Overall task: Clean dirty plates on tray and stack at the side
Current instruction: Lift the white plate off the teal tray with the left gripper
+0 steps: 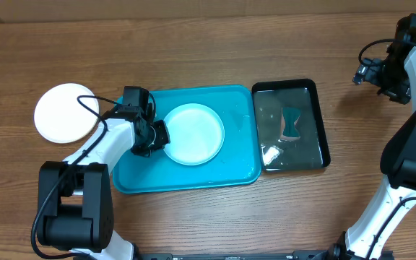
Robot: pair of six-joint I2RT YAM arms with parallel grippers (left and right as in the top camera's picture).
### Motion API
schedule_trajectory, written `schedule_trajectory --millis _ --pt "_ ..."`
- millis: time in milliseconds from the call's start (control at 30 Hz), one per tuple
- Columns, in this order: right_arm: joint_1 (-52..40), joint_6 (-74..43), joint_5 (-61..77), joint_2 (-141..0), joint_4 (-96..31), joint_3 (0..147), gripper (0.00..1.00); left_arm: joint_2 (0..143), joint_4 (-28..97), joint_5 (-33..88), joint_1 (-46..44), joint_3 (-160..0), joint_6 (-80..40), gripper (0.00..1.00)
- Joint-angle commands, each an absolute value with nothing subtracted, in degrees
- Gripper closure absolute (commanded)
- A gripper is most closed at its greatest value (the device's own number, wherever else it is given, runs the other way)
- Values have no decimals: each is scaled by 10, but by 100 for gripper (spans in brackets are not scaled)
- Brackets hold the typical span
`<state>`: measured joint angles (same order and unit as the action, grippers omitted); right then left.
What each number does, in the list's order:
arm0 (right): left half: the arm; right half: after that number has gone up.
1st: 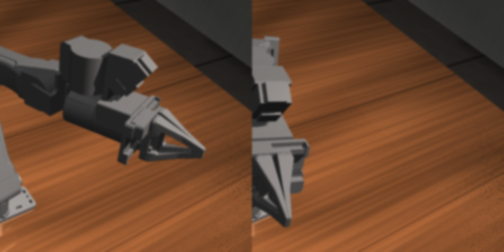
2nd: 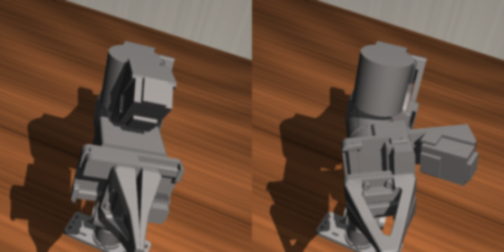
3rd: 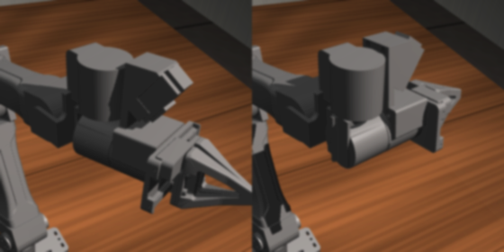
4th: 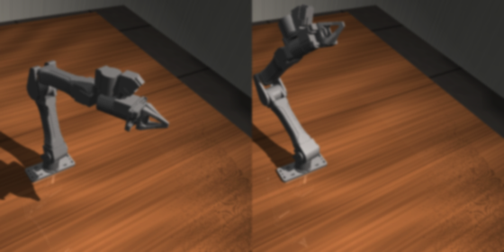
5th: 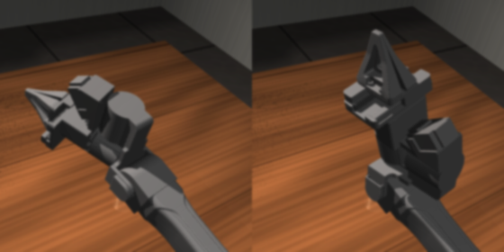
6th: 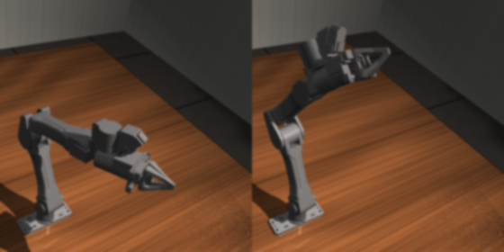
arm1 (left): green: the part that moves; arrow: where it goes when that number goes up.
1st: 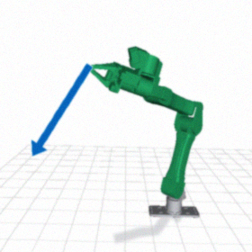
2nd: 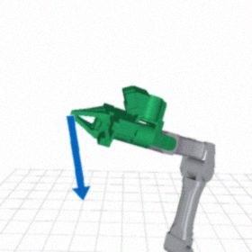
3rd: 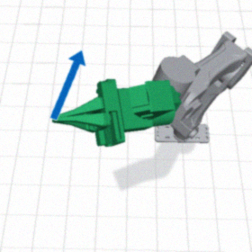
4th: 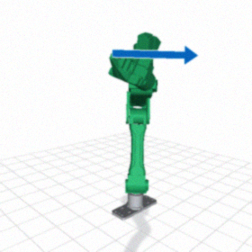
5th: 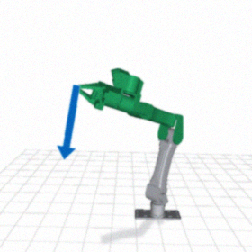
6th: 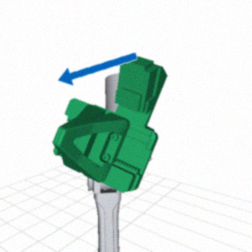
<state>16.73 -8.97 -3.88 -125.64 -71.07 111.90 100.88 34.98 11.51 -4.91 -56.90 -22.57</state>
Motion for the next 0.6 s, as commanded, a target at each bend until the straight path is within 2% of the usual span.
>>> schedule_trajectory --millis 0,367,500,567 --pt "167 -91 -42 -1239 -707 1126 0 999 377 100 -53 -608 -227 96" --pt "167 -91 -42 -1239 -707 1126 0 999 500 85 -64 -857 -231 96" --pt "167 -91 -42 -1239 -707 1126 0 999 495 77 -105 -901 -240 96" --pt "167 -91 -42 -1239 -707 1126 0 999 468 42 -153 -909 -249 96"
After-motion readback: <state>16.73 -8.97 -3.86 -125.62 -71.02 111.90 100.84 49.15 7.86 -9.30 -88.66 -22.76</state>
